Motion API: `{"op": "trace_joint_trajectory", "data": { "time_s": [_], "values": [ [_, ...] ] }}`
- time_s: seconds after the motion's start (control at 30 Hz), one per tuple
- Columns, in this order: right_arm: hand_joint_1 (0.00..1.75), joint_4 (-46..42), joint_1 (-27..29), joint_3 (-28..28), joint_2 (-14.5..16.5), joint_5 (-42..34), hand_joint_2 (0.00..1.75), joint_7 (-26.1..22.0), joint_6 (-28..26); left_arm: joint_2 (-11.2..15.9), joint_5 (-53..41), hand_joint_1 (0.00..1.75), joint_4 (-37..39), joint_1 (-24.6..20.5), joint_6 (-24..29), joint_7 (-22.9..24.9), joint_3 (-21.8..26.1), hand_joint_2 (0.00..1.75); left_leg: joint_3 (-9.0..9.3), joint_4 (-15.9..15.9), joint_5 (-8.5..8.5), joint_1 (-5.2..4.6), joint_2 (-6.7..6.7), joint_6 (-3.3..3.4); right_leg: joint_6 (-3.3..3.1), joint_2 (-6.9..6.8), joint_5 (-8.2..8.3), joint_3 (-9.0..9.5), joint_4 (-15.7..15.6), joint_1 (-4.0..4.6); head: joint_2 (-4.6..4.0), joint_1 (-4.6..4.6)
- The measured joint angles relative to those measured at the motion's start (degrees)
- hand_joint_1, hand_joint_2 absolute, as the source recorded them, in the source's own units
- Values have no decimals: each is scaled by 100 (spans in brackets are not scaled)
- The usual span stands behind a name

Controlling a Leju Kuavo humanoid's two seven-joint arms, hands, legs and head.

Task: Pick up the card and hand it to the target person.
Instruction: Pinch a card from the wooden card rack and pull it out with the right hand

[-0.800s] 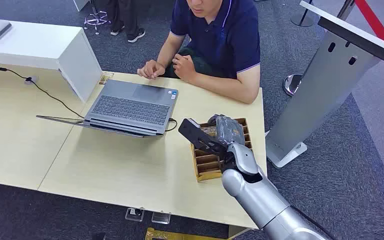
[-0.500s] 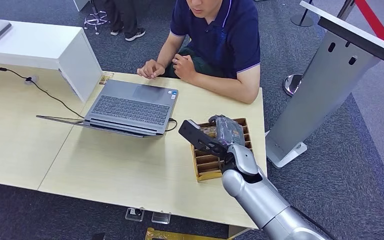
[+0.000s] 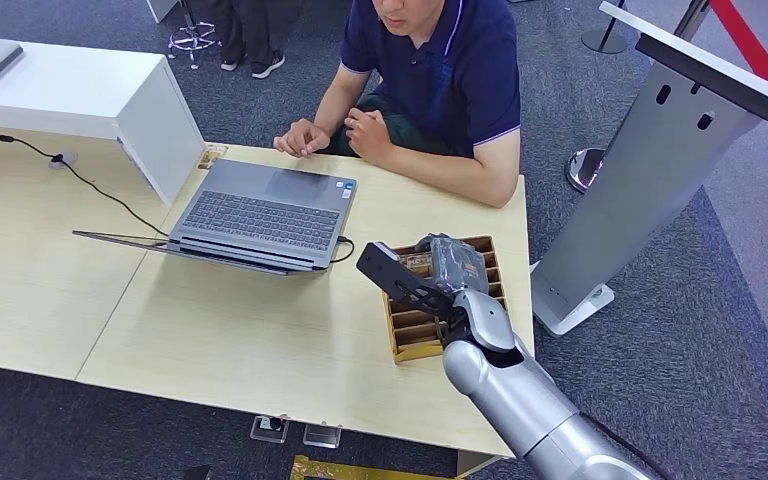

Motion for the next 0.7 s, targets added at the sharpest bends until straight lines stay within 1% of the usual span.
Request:
{"op": "trace_joint_trajectory", "data": {
  "time_s": [0.23, 0.6, 0.7],
  "values": [
    [72, 40, 0, 5, -3, 2, 175, 10, -6, 0, -4, 0, 0, 0, -8, -13, 0, 175, 0, 0, 0, 0, 0, 0, 0, 0, 0, 0, 0, 0, 1, 0],
    [76, 47, 2, 8, -5, 3, 175, 9, -17, 0, -4, 0, 0, 0, -10, -13, 0, 175, 0, 0, 0, 0, 0, 0, 0, 0, 0, 0, 0, 0, 0, 0],
    [82, 50, 5, 8, -5, 3, 175, 10, -17, 0, -4, 0, 0, 0, -10, -9, 0, 175, 0, 0, 0, 0, 0, 0, 0, 0, 0, 0, 0, 0, 0, -1]
  ]
}}
